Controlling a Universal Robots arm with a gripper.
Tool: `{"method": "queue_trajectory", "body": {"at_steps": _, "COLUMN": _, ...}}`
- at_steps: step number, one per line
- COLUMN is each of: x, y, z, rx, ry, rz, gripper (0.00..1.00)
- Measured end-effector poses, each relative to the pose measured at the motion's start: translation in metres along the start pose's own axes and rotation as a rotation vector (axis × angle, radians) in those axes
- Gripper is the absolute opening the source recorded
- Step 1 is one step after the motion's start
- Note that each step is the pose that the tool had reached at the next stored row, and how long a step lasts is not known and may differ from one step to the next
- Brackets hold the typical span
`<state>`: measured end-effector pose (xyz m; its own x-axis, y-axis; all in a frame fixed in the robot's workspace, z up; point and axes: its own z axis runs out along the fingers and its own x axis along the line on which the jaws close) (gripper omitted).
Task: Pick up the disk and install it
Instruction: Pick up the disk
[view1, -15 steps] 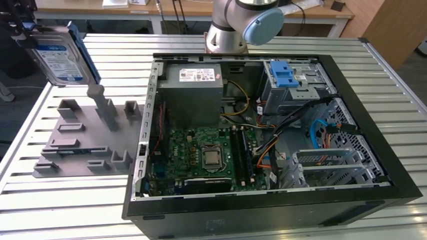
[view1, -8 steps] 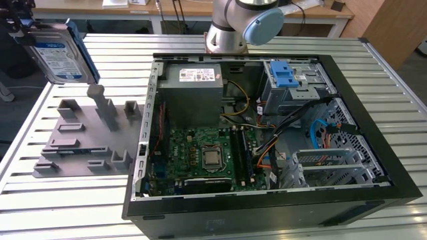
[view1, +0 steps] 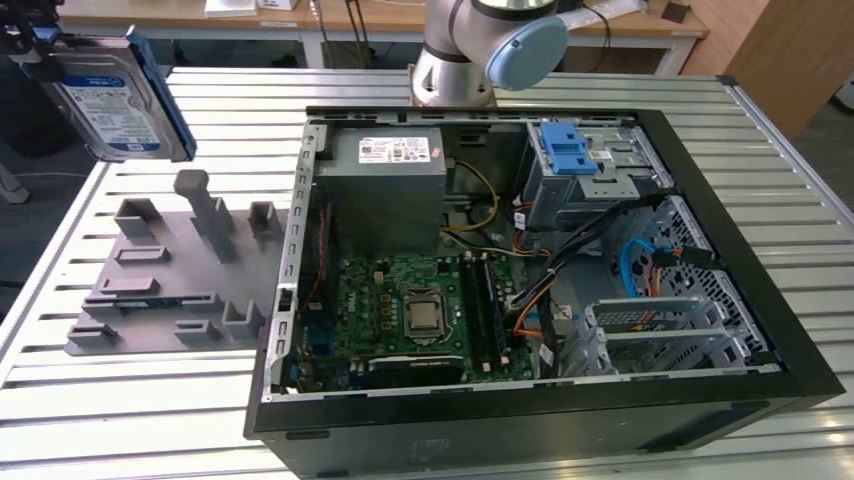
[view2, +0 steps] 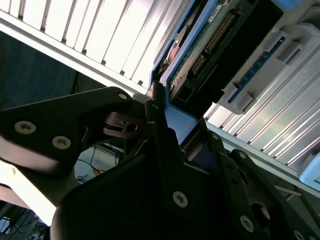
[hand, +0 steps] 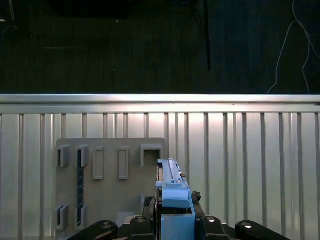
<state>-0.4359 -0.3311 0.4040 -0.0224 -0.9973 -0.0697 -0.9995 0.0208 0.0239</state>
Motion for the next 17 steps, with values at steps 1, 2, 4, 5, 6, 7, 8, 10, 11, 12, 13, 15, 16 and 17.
{"method": "queue_trajectory", "body": {"at_steps": 1, "x": -0.0001, "y": 0.0000, "z": -0.0014, "rx": 0.0001, "ry": 0.0000, "rz": 0.000, "gripper": 0.36}}
{"method": "queue_trajectory", "body": {"at_steps": 2, "x": -0.0002, "y": 0.0001, "z": -0.0030, "rx": 0.0000, "ry": 0.0000, "rz": 0.000, "gripper": 0.36}}
{"method": "queue_trajectory", "body": {"at_steps": 4, "x": -0.0004, "y": 0.0001, "z": -0.0064, "rx": 0.0001, "ry": -0.0001, "rz": 0.000, "gripper": 0.36}}
{"method": "queue_trajectory", "body": {"at_steps": 5, "x": -0.0006, "y": 0.0002, "z": -0.0082, "rx": 0.0001, "ry": -0.0001, "rz": 0.000, "gripper": 0.36}}
{"method": "queue_trajectory", "body": {"at_steps": 6, "x": -0.0007, "y": 0.0002, "z": -0.0101, "rx": 0.0001, "ry": -0.0001, "rz": 0.000, "gripper": 0.36}}
{"method": "queue_trajectory", "body": {"at_steps": 7, "x": -0.0009, "y": 0.0003, "z": -0.0123, "rx": 0.0001, "ry": -0.0001, "rz": 0.000, "gripper": 0.36}}
{"method": "queue_trajectory", "body": {"at_steps": 8, "x": -0.0010, "y": 0.0003, "z": -0.0146, "rx": 0.0000, "ry": 0.0000, "rz": 0.000, "gripper": 0.36}}
{"method": "queue_trajectory", "body": {"at_steps": 10, "x": -0.0013, "y": 0.0004, "z": -0.0189, "rx": 0.0000, "ry": 0.0001, "rz": 0.000, "gripper": 0.36}}
{"method": "queue_trajectory", "body": {"at_steps": 11, "x": -0.0014, "y": 0.0005, "z": -0.0211, "rx": 0.0001, "ry": 0.0005, "rz": 0.000, "gripper": 0.36}}
{"method": "queue_trajectory", "body": {"at_steps": 12, "x": -0.0016, "y": 0.0005, "z": -0.0233, "rx": 0.0001, "ry": 0.0012, "rz": 0.000, "gripper": 0.36}}
{"method": "queue_trajectory", "body": {"at_steps": 13, "x": -0.0017, "y": 0.0006, "z": -0.0252, "rx": 0.0002, "ry": 0.0028, "rz": 0.000, "gripper": 0.36}}
{"method": "queue_trajectory", "body": {"at_steps": 15, "x": -0.0020, "y": 0.0007, "z": -0.0280, "rx": 0.0003, "ry": 0.0113, "rz": 0.000, "gripper": 0.36}}
{"method": "queue_trajectory", "body": {"at_steps": 16, "x": -0.0020, "y": 0.0007, "z": -0.0291, "rx": 0.0004, "ry": 0.0157, "rz": 0.000, "gripper": 0.36}}
{"method": "queue_trajectory", "body": {"at_steps": 17, "x": -0.0021, "y": 0.0007, "z": -0.0301, "rx": 0.0004, "ry": 0.0187, "rz": 0.000, "gripper": 0.36}}
